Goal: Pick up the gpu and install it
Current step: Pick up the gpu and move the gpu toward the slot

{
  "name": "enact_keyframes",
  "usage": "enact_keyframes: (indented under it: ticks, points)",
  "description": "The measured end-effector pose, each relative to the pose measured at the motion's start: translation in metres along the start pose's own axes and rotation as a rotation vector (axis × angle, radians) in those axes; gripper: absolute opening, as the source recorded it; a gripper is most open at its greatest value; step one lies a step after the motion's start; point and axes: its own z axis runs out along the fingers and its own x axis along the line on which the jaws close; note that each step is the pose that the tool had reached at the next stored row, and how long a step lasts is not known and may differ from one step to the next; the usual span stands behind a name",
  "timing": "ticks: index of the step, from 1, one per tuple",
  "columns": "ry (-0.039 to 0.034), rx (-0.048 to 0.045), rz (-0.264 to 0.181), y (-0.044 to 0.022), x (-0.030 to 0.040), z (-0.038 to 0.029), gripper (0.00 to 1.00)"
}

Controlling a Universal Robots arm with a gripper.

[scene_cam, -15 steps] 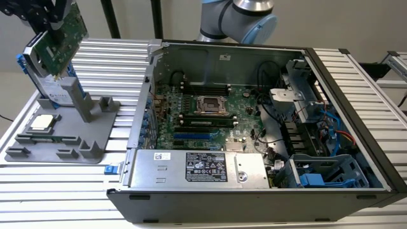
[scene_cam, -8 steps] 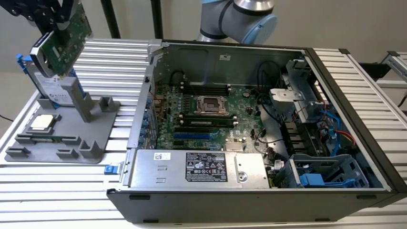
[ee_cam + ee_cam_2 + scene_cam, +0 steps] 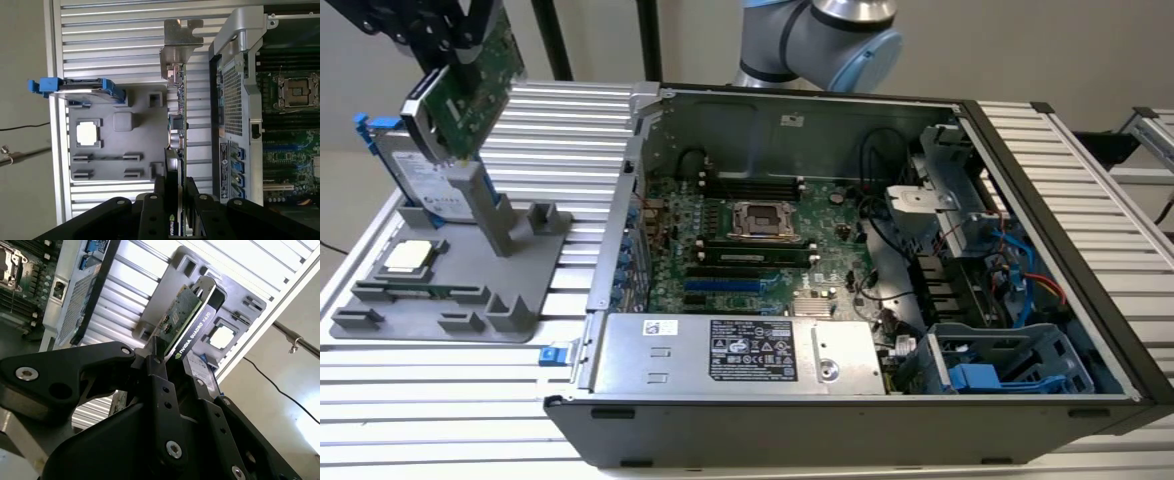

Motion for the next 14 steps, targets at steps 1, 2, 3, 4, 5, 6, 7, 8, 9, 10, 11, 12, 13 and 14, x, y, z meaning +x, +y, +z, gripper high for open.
enact_keyframes:
  ticks: [1,2,3,4,5,6,7,8,9,10,11,12,13,14]
  points:
    - [0.0000,0.0000,0.000,0.0001,-0.0010,0.0000,0.00]
    - [0.0000,0.0000,0.000,0.0001,-0.0018,0.0000,0.00]
    - [0.0000,0.0000,0.000,0.0002,-0.0025,0.0001,0.00]
    - [-0.0001,0.0000,0.000,0.0002,-0.0033,0.0002,0.00]
    - [0.0000,-0.0001,0.000,0.0003,-0.0040,0.0002,0.00]
    - [-0.0001,-0.0001,0.000,0.0003,-0.0048,0.0003,0.00]
    - [0.0000,0.0000,0.000,0.0003,-0.0054,0.0003,0.00]
    - [-0.0001,0.0000,0.000,0.0004,-0.0061,0.0004,0.00]
    - [0.0000,-0.0001,0.000,0.0004,-0.0068,0.0004,0.00]
    - [0.0000,0.0000,0.000,0.0005,-0.0076,0.0004,0.00]
    - [0.0000,0.0000,0.000,0.0005,-0.0084,0.0004,0.00]
    - [0.0000,0.0000,0.000,0.0006,-0.0092,0.0004,0.00]
    - [0.0000,0.0000,0.000,0.0006,-0.0101,0.0005,0.00]
    - [0.0000,0.0000,0.000,0.0007,-0.0110,0.0004,0.00]
